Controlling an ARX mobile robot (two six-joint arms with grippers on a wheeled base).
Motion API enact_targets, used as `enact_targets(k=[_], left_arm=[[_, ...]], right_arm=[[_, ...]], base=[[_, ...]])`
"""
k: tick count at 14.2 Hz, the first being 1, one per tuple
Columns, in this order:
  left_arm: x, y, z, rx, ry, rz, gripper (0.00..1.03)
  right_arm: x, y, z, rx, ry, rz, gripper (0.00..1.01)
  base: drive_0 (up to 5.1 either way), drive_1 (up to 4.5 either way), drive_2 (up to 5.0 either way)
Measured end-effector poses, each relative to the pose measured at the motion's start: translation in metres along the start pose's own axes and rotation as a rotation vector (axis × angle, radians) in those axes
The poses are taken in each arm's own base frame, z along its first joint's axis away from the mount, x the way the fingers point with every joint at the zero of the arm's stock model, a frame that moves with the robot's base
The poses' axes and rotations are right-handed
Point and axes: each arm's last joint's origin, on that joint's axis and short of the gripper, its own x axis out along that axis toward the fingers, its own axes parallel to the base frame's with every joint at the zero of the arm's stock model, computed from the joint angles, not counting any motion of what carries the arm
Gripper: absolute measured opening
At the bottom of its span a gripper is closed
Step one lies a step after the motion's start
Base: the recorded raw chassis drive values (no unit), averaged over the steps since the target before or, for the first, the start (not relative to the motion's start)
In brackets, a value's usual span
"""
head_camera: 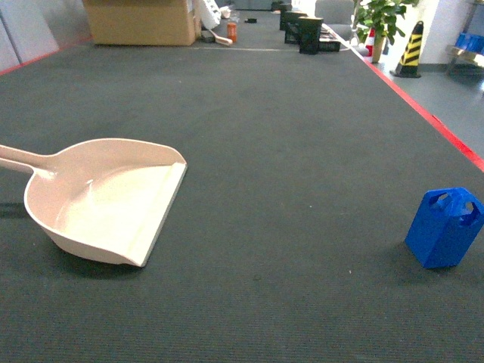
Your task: Place part in tray to right shelf
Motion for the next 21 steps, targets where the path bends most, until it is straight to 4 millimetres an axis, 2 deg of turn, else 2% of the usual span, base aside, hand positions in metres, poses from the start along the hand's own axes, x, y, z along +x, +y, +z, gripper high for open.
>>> enact_targets(k=[2, 4, 6, 8, 9, 11, 15, 16, 19, 21], left_arm=[[0.037, 0.009, 0.019, -0.211, -0.006, -0.019, 0.98], [0.084, 0.014, 0.033, -0.344, -0.007, -0.029, 0.98], [0.126, 0.015, 0.029, -0.425, 0.053, -0.019, 0.98], [0.174, 0.012, 0.021, -0.444, 0.108, 0.026, 0.98], [0.191, 0.011, 0.013, -0.427, 0.086, 0.043, 0.98], [0.193, 0.015, 0.001, -0.404, 0.119, 0.080, 0.98], [0.192, 0.015, 0.004, -0.403, 0.104, 0.077, 0.98], [0.195, 0.015, 0.006, -0.418, 0.093, -0.040, 0.98], [0.221, 0.015, 0.002, -0.480, 0.136, -0.227, 0.98], [0.241, 0.017, 0.000, -0.496, 0.151, -0.242, 0.98]], right_arm=[[0.000, 0.000, 0.000, 0.000, 0.000, 0.000, 0.98], [0.000, 0.000, 0.000, 0.000, 0.001, 0.000, 0.98], [0.000, 0.000, 0.000, 0.000, 0.000, 0.000, 0.98], [0.000, 0.000, 0.000, 0.000, 0.000, 0.000, 0.98], [0.000, 0.000, 0.000, 0.000, 0.000, 0.000, 0.98], [0.000, 0.000, 0.000, 0.000, 0.000, 0.000, 0.98], [0.000, 0.000, 0.000, 0.000, 0.000, 0.000, 0.98], [0.000, 0.000, 0.000, 0.000, 0.000, 0.000, 0.98], [0.000, 0.000, 0.000, 0.000, 0.000, 0.000, 0.98], [0.000, 0.000, 0.000, 0.000, 0.000, 0.000, 0.98]], base=[[0.0, 0.00, 0.0], [0.0, 0.00, 0.0], [0.0, 0.00, 0.0], [0.0, 0.00, 0.0], [0.0, 0.00, 0.0], [0.0, 0.00, 0.0], [0.0, 0.00, 0.0], [0.0, 0.00, 0.0], [0.0, 0.00, 0.0], [0.0, 0.00, 0.0]])
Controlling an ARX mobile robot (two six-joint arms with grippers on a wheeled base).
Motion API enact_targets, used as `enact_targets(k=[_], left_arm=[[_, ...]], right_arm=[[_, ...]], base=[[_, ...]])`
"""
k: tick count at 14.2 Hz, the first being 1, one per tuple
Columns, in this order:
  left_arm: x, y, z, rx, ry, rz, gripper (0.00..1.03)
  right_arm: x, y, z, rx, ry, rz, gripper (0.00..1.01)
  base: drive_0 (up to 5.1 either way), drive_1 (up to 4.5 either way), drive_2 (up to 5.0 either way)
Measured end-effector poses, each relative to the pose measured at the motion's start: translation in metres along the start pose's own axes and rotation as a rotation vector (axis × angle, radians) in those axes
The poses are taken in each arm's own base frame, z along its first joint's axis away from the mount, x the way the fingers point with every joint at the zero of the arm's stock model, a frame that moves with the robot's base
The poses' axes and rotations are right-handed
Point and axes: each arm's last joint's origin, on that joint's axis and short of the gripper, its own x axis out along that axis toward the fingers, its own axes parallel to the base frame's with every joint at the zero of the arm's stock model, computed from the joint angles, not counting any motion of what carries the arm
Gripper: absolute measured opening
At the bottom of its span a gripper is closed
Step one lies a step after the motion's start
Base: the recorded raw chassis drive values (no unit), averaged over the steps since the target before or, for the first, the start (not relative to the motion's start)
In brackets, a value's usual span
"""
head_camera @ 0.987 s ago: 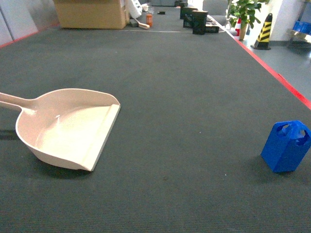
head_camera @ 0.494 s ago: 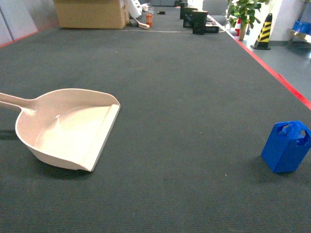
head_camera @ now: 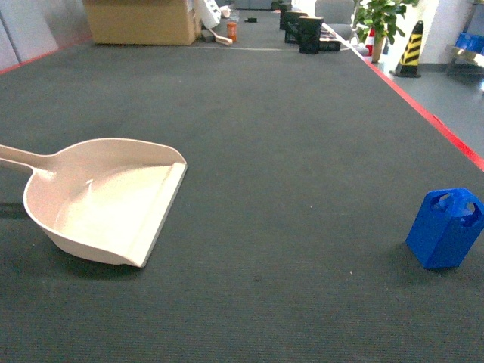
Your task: Place part in tray to right shelf
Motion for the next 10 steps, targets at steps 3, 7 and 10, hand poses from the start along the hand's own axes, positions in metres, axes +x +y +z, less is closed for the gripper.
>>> enact_targets(k=[3, 7, 10], left_arm=[[0.018, 0.014, 0.004, -0.020, 0.019, -0.003, 0.98], [0.036, 0.011, 0.006, -0.030, 0.040, -0.062, 0.98], [0.052, 0.008, 0.004, -0.027, 0.081, -0.080, 0.98]], right_arm=[[0.000, 0.000, 0.000, 0.000, 0.000, 0.000, 0.98], [0.000, 0.000, 0.000, 0.000, 0.000, 0.000, 0.98], [0.000, 0.000, 0.000, 0.000, 0.000, 0.000, 0.98]], base=[[0.0, 0.00, 0.0], [0.0, 0.00, 0.0], [0.0, 0.00, 0.0]])
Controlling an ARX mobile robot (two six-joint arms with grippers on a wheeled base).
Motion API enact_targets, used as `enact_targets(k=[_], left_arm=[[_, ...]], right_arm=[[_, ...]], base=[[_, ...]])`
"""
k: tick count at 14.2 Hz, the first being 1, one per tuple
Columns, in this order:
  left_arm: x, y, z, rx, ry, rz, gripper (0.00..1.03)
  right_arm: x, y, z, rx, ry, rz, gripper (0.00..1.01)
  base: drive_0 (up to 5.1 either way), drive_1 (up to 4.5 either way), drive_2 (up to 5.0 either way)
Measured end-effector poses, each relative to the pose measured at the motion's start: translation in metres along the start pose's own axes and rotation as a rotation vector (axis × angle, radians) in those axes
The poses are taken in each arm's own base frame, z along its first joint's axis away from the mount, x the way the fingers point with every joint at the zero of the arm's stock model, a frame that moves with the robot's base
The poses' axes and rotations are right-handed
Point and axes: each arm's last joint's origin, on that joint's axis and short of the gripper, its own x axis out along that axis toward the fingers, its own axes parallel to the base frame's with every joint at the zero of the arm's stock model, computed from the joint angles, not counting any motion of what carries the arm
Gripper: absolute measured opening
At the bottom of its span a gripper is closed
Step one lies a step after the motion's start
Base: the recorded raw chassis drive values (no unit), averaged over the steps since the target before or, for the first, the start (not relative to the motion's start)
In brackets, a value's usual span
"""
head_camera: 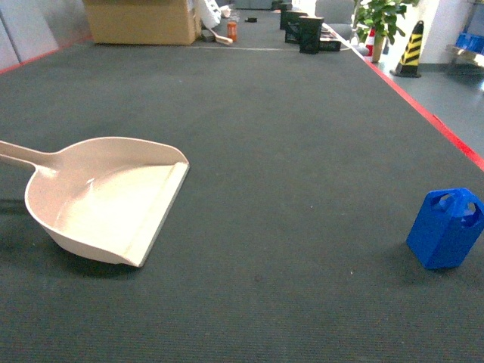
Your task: Place part in tray to right shelf
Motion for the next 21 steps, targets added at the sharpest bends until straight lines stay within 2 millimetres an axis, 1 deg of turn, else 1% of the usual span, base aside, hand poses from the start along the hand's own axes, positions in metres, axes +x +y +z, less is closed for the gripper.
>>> enact_targets(k=[2, 6, 10, 11, 12, 14, 16, 17, 18, 20, 21], left_arm=[[0.010, 0.001, -0.003, 0.007, 0.039, 0.024, 0.98], [0.025, 0.019, -0.012, 0.019, 0.087, 0.055, 0.98], [0.037, 0.018, -0.007, 0.038, 0.080, 0.016, 0.98], [0.042, 0.020, -0.006, 0.037, 0.091, 0.011, 0.92], [0.046, 0.024, -0.007, 0.034, 0.105, 0.017, 0.82], [0.055, 0.031, -0.007, 0.033, 0.085, -0.001, 0.55], [0.063, 0.033, -0.005, 0.021, 0.078, -0.022, 0.29], [0.066, 0.029, -0.004, -0.029, 0.082, -0.044, 0.20], [0.067, 0.022, -0.005, -0.061, 0.069, -0.072, 0.15], [0.062, 0.018, -0.007, -0.084, 0.051, -0.094, 0.13], [0.053, 0.015, -0.008, -0.092, 0.027, -0.108, 0.13]], right_arm=[[0.000, 0.000, 0.000, 0.000, 0.000, 0.000, 0.98], [0.000, 0.000, 0.000, 0.000, 0.000, 0.000, 0.98], [0.000, 0.000, 0.000, 0.000, 0.000, 0.000, 0.98], [0.000, 0.000, 0.000, 0.000, 0.000, 0.000, 0.98], [0.000, 0.000, 0.000, 0.000, 0.000, 0.000, 0.98], [0.000, 0.000, 0.000, 0.000, 0.000, 0.000, 0.98], [0.000, 0.000, 0.000, 0.000, 0.000, 0.000, 0.98], [0.000, 0.000, 0.000, 0.000, 0.000, 0.000, 0.98], [0.000, 0.000, 0.000, 0.000, 0.000, 0.000, 0.98], [0.000, 0.000, 0.000, 0.000, 0.000, 0.000, 0.98], [0.000, 0.000, 0.000, 0.000, 0.000, 0.000, 0.98]], base=[[0.0, 0.00, 0.0], [0.0, 0.00, 0.0], [0.0, 0.00, 0.0], [0.0, 0.00, 0.0], [0.0, 0.00, 0.0], [0.0, 0.00, 0.0], [0.0, 0.00, 0.0], [0.0, 0.00, 0.0], [0.0, 0.00, 0.0], [0.0, 0.00, 0.0], [0.0, 0.00, 0.0]])
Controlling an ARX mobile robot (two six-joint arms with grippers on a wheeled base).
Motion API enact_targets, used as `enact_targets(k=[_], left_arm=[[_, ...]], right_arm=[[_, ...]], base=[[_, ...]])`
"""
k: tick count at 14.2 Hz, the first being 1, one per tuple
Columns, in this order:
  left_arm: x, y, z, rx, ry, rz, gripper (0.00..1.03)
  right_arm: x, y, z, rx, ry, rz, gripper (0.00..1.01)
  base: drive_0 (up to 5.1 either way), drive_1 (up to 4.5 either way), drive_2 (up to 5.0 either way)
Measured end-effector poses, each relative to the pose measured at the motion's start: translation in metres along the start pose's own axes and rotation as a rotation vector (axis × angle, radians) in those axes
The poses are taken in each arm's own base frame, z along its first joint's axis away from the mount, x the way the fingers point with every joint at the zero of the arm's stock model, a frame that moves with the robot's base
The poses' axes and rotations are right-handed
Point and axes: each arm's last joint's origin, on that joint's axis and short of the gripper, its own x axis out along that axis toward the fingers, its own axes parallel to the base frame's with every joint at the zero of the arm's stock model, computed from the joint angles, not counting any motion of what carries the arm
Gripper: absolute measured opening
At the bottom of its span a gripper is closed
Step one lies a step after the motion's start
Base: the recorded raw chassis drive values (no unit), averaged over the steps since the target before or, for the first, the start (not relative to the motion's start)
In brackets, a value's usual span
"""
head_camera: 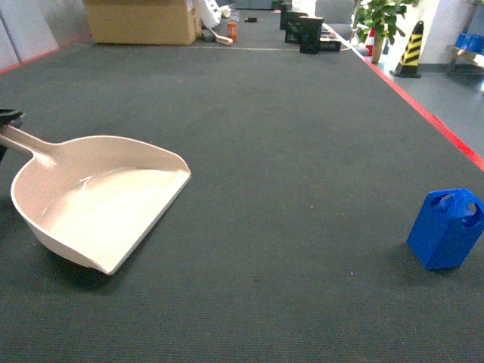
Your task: Place part in tray to right shelf
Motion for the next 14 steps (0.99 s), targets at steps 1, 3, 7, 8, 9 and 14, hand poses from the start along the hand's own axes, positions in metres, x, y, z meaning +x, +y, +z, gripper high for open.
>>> enact_targets(k=[1, 3, 7, 8, 9, 14], left_arm=[[-0.009, -0.009, -0.004, 0.000, -0.025, -0.013, 0.13], [-0.030, -0.053, -0.004, 0.038, -0.092, -0.121, 0.13], [-0.063, -0.109, -0.041, 0.042, -0.050, -0.204, 0.12], [-0.065, -0.106, -0.059, 0.026, 0.002, -0.182, 0.12], [-0.067, -0.107, -0.074, 0.017, 0.040, -0.176, 0.12], [-0.058, -0.128, -0.113, -0.106, 0.065, -0.202, 0.12]], right_arm=[[0.000, 0.000, 0.000, 0.000, 0.000, 0.000, 0.98], [0.000, 0.000, 0.000, 0.000, 0.000, 0.000, 0.98], [0.000, 0.000, 0.000, 0.000, 0.000, 0.000, 0.98], [0.000, 0.000, 0.000, 0.000, 0.000, 0.000, 0.98], [0.000, 0.000, 0.000, 0.000, 0.000, 0.000, 0.98], [0.000, 0.000, 0.000, 0.000, 0.000, 0.000, 0.98]], base=[[0.0, 0.00, 0.0], [0.0, 0.00, 0.0], [0.0, 0.00, 0.0], [0.0, 0.00, 0.0], [0.0, 0.00, 0.0], [0.0, 0.00, 0.0]])
